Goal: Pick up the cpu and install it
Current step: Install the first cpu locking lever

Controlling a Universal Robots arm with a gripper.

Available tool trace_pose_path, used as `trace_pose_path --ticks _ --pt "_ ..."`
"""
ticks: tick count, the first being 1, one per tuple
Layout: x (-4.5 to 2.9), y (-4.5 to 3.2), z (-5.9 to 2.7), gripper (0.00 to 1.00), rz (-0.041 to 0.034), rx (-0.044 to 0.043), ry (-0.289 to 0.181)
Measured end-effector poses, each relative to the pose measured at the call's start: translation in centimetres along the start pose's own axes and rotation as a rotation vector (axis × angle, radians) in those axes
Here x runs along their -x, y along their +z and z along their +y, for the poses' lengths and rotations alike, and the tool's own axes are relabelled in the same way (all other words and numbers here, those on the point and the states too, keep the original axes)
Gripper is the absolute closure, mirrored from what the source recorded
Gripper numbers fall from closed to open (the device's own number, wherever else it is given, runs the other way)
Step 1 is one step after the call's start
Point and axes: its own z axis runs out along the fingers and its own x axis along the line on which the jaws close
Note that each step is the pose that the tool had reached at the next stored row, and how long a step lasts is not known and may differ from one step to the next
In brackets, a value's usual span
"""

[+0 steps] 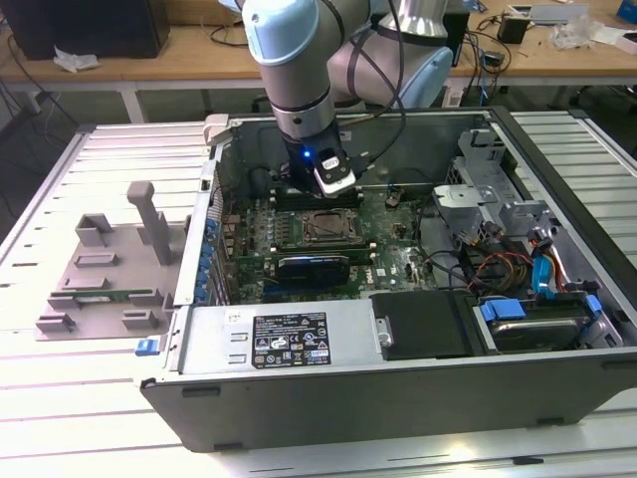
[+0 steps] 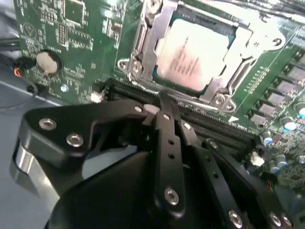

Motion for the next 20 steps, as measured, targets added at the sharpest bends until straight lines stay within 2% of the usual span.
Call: trace_pose_path --ticks 4,7,8,9,10,11,12,13,17,20 --pt "0.06 -0.39 0.08 0.89 0.0 -0.0002 0.0" --pt "0.2 -1.21 0.26 0.89 -0.0001 -0.0002 0.001" --pt "0.26 -1.37 0.29 0.89 0.0039 -0.0182 0.001" --pt "0.37 -1.39 0.26 0.89 0.0344 -0.073 0.006" --pt "0.44 -1.37 0.25 0.89 0.0546 -0.105 0.006" --pt "0.47 -1.38 0.26 0.89 0.0679 -0.1268 0.005" --pt "0.51 -1.37 0.26 0.89 0.0774 -0.1412 0.005" --pt "0.52 -1.36 0.27 0.89 0.0828 -0.149 0.004" --pt "0.53 -1.36 0.26 0.89 0.0837 -0.1521 0.002" --pt "0.53 -1.31 0.24 0.89 0.0906 -0.1473 -0.042"
